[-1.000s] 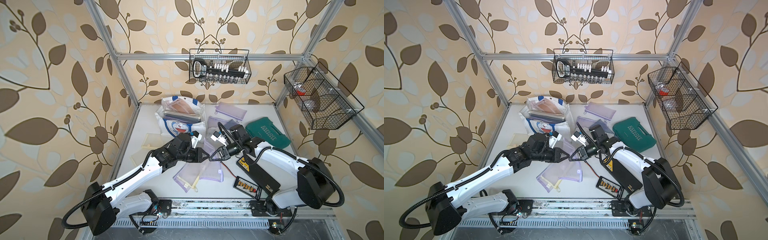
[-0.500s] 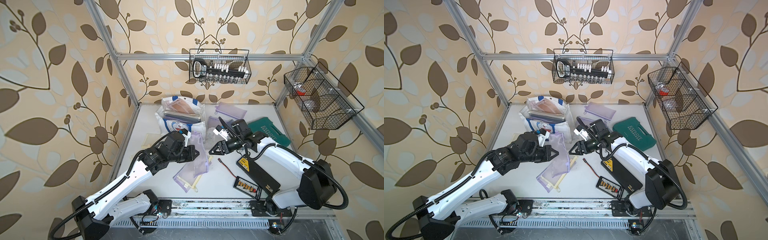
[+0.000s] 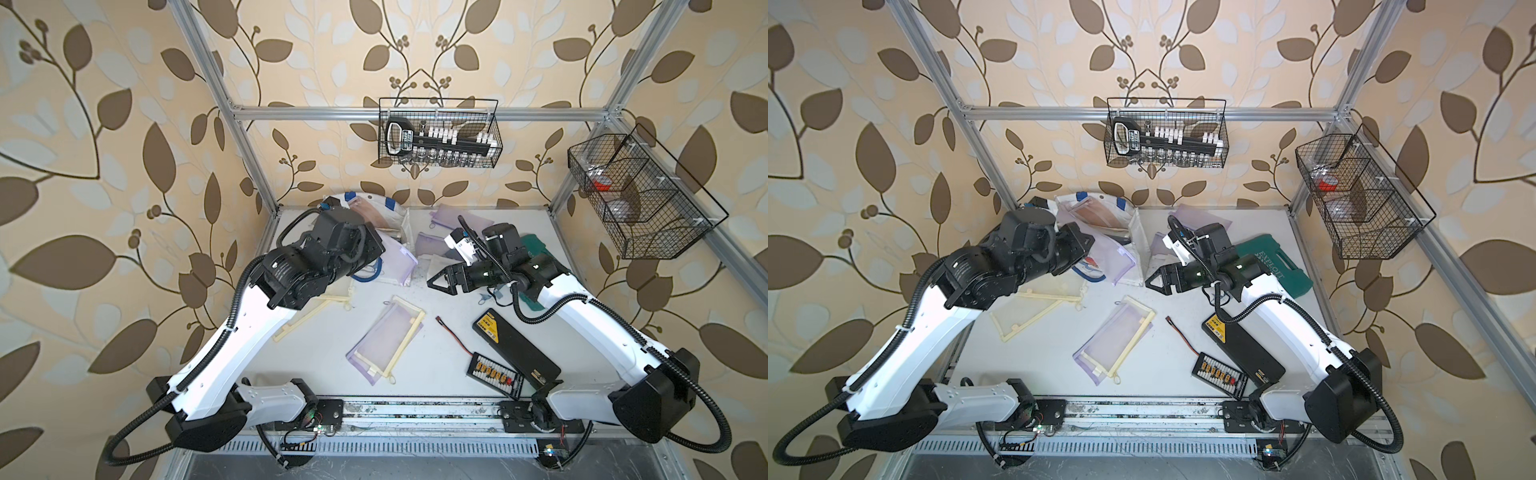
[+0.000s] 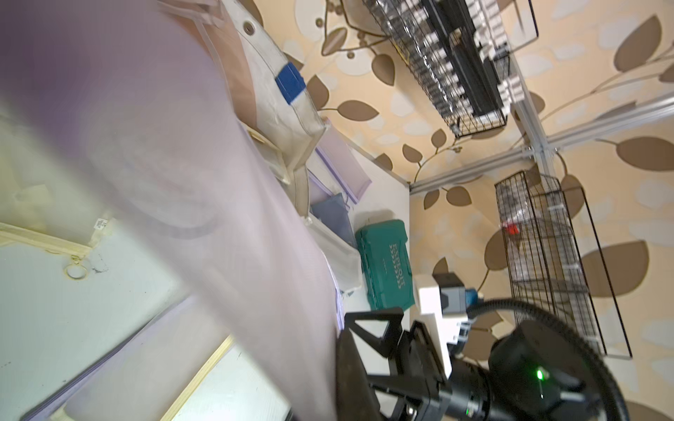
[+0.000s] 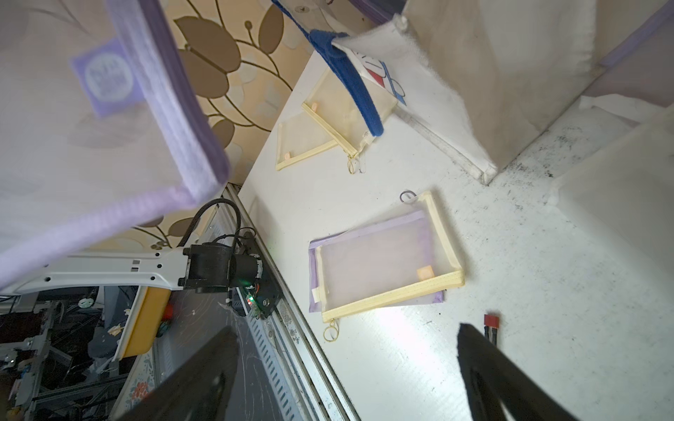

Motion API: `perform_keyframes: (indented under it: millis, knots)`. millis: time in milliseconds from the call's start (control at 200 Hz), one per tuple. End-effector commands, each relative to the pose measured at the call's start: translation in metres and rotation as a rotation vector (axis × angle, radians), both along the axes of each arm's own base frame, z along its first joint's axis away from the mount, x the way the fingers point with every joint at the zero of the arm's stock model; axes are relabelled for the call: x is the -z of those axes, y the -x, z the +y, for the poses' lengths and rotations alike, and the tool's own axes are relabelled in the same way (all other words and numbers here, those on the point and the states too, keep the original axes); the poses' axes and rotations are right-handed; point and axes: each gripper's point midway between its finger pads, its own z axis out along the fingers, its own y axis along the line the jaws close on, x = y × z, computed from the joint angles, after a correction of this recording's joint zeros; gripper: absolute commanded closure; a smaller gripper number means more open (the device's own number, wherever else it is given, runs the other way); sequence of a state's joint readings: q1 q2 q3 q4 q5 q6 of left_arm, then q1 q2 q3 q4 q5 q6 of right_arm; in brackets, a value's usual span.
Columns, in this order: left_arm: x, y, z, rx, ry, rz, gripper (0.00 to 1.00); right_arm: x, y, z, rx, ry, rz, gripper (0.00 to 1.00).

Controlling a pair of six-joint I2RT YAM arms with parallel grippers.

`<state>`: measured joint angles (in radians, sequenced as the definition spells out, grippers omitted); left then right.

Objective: Put the pencil pouch into the canvas bag
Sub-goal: Pick up the pencil pouch, then place the pencil pouch in the canvas bag.

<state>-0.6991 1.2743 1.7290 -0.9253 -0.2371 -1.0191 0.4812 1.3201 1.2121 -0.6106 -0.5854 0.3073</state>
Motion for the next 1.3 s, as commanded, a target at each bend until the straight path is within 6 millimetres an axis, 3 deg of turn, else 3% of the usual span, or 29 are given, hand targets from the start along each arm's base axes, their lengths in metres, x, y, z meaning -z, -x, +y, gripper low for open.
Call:
perform_keyframes:
  millis: [0,125,170,295,490,620,885,1115,1190,1295]
  knots:
    - [-0.003,-0.028,0.037,-0.25,-0.015,0.015,1.0,-0.012,0.002,-0.007,0.033,0.008,-0.019,0.05]
    - [-0.001,-0.063,0.06,-0.388,0.047,0.043,1.0,-0.014,0.007,-0.011,0.041,0.006,-0.02,0.03]
    - [0.013,-0.088,0.059,-0.399,0.044,0.064,1.0,-0.013,0.01,-0.013,0.045,0.006,-0.018,0.02]
    - [0.042,-0.13,0.066,-0.456,0.146,0.144,1.0,-0.013,0.014,-0.014,0.049,-0.003,-0.012,0.02]
    - [0.07,-0.168,0.059,-0.487,0.151,0.206,1.0,-0.018,0.015,-0.015,0.052,-0.006,-0.02,0.0]
    - [0.091,-0.177,0.05,-0.481,0.154,0.257,1.0,-0.017,0.015,-0.016,0.051,0.0,-0.021,0.0]
    - [0.13,-0.174,0.039,-0.46,0.148,0.368,1.0,-0.013,0.012,-0.011,0.04,-0.006,-0.011,0.0]
    - [0.134,-0.175,0.035,-0.404,0.109,0.38,0.95,-0.01,0.01,-0.01,0.037,-0.008,-0.004,0.0]
    - [0.134,-0.173,0.038,-0.401,0.096,0.377,0.88,-0.009,0.011,-0.01,0.036,-0.009,-0.004,0.0]
    - [0.132,-0.169,0.041,-0.379,0.073,0.375,0.69,-0.009,0.011,-0.011,0.039,-0.009,-0.004,0.0]
